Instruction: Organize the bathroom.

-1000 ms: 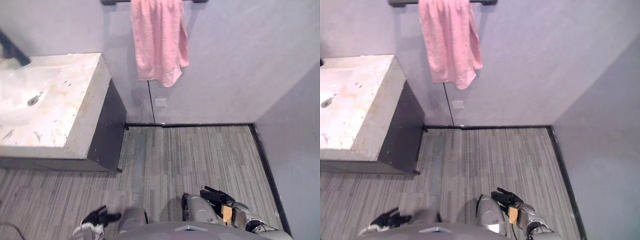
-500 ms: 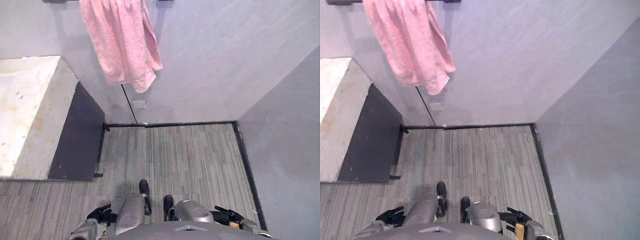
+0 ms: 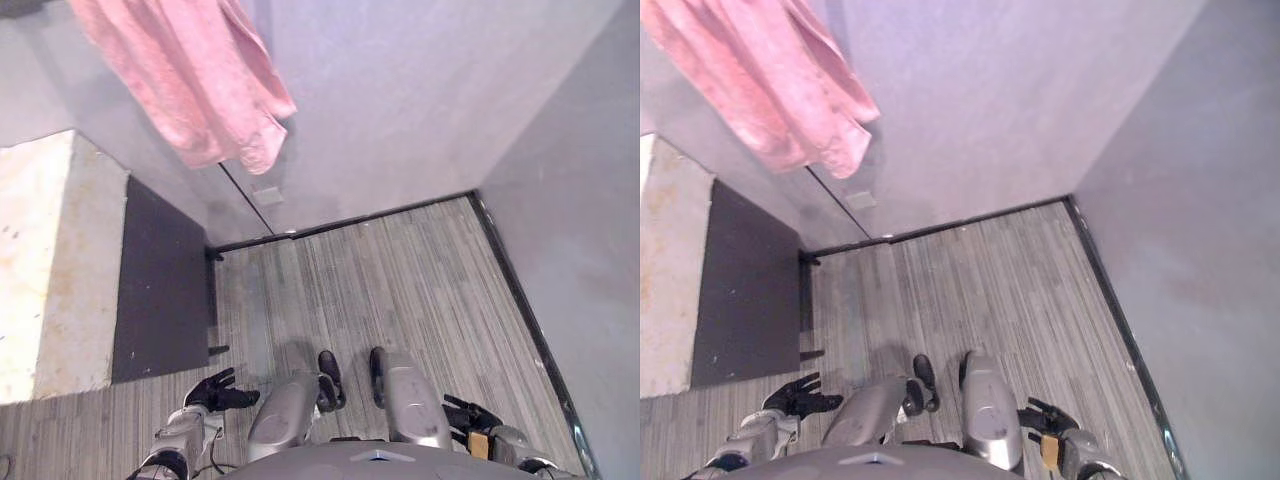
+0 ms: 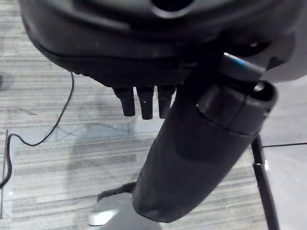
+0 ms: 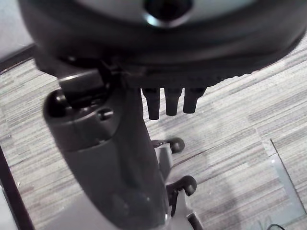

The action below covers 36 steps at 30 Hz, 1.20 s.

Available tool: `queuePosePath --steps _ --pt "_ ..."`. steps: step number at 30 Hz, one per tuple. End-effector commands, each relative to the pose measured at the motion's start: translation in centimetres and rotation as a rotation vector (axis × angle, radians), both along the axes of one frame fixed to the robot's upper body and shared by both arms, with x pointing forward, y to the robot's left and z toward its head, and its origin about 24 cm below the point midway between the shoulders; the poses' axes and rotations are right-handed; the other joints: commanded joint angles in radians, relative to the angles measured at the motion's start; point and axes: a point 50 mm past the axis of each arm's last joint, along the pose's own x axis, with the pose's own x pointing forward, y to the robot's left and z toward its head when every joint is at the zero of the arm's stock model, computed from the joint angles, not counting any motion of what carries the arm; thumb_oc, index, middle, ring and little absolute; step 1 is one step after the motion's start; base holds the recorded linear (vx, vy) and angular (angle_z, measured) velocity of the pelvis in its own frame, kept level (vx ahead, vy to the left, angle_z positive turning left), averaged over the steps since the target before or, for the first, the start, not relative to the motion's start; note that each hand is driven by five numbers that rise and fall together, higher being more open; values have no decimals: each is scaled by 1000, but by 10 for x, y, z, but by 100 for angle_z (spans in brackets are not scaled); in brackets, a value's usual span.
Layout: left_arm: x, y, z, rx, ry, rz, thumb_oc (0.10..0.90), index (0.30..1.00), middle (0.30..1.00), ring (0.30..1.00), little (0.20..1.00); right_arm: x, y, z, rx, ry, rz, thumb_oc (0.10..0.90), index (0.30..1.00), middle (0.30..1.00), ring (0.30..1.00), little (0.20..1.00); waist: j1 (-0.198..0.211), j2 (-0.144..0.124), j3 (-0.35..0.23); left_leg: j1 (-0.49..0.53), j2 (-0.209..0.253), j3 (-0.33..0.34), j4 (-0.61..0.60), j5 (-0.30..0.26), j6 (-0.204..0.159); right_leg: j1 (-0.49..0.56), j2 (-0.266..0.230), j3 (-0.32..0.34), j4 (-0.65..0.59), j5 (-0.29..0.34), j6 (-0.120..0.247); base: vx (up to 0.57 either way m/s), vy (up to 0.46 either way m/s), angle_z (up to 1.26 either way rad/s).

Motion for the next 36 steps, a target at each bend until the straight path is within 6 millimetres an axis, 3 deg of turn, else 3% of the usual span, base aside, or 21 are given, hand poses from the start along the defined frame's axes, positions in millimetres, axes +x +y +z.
queuePosePath --steps 1,2,3,5,7,11,14,17,22,24,25,26,27,28,30,31,33,36 --pt "-8 11 4 29 -43 22 800 900 900 900 900 -27 0 -6 -4 92 20 800 900 900 900 900 -41 -9 -30 37 0 -132 -72 16 -49 109 -76 70 -504 243 45 254 -292 31" --pt "-8 13 5 27 -43 30 800 900 900 900 900 -28 1 -7 -4 105 19 800 900 900 900 900 -46 -8 -25 24 -6 -157 -51 5 -46 94 -52 100 -457 237 36 269 -312 55" --pt "-5 15 6 38 -46 36 800 900 900 900 900 -32 2 -8 8 124 8 800 900 900 900 900 -62 -17 -28 23 9 -160 -22 -8 -47 93 -41 125 -493 199 41 151 -155 61" --pt "-3 13 5 32 -49 39 800 900 900 900 900 -38 3 -10 25 132 -18 800 900 900 900 900 -69 -21 -41 41 37 -158 -15 28 -70 142 -43 77 -530 163 38 228 -184 94" --pt "-1 11 5 18 -55 44 800 900 900 900 900 -42 3 -10 27 130 -22 800 900 900 900 900 -72 -27 -46 41 44 -160 -14 31 -63 163 -47 61 -541 154 33 171 -123 73" --pt "12 5 7 0 -61 -6 800 900 900 900 900 -29 -4 -5 20 28 -58 800 900 900 900 900 -73 -22 -52 44 56 -142 -74 45 -66 167 -49 39 -560 149 26 44 -24 32" --pt "11 4 6 -5 -62 18 800 900 900 900 900 -24 -8 -2 11 3 -53 800 900 900 900 900 -77 -13 -57 49 54 -141 -101 51 -70 164 -45 42 -556 140 26 61 34 28" --pt "9 7 6 14 -56 59 800 900 900 900 900 -24 -7 -2 2 5 -38 800 900 900 900 900 -80 -1 -65 70 57 -136 -136 58 -77 166 -43 40 -550 130 29 96 26 4" --pt "0 23 7 77 -45 128 800 900 900 900 900 -40 3 -9 33 65 -40 800 900 900 900 900 -81 0 -95 126 85 -98 -133 62 -87 207 -46 5 -536 93 20 155 -95 12" --pt "5 25 11 78 -83 135 800 900 900 900 900 -49 4 -10 42 95 -37 800 900 900 900 900 -79 -6 -108 62 119 -121 64 196 -135 252 -22 -4 -539 70 -28 131 -160 27" --pt "9 24 12 75 -94 129 800 900 900 900 900 -51 4 -10 44 96 -56 800 900 900 900 900 -78 -16 -104 -13 127 -130 224 237 -136 275 -12 -2 -543 60 -57 127 -171 50" --pt "13 24 13 74 -96 128 800 900 900 900 900 -53 3 -10 44 99 -87 800 900 900 900 900 -80 -23 -97 -82 144 -116 295 240 -127 300 -3 -12 -533 41 -78 170 -135 66" --pt "17 22 14 74 -89 121 800 900 900 900 900 -54 2 -10 46 103 -126 800 900 900 900 900 -83 -22 -90 -112 156 -112 285 231 -122 318 7 -17 -523 28 -86 169 -11 103" --pt "19 21 14 72 -86 115 800 900 900 900 900 -54 1 -10 45 104 -142 800 900 900 900 900 -83 -16 -84 -101 155 -103 194 227 -121 326 14 -16 -512 18 -80 180 126 98" --pt "20 18 13 60 -81 79 800 900 900 900 900 -58 -6 -9 26 113 -148 800 900 900 900 900 -80 16 -77 -47 147 -112 -153 252 -114 337 41 0 -475 -18 -58 271 286 40" --pt "20 17 12 56 -69 67 800 900 900 900 900 -60 -8 -9 16 121 -139 800 900 900 900 900 -76 22 -77 -38 146 -158 -185 280 -115 340 49 8 -460 -34 -56 335 309 -13" --pt "14 17 9 78 -32 74 800 900 900 900 900 -59 -6 -10 -8 132 -133 800 900 900 900 900 -66 26 -91 -2 133 -163 -210 240 -103 326 33 -10 -389 -69 -40 282 217 -14" --pt "9 22 7 92 -19 119 800 900 900 900 900 -62 -6 -10 -15 154 -106 800 900 900 900 900 -71 8 -91 7 124 -132 -138 175 -106 327 -7 -15 -388 -57 -20 181 122 -29"
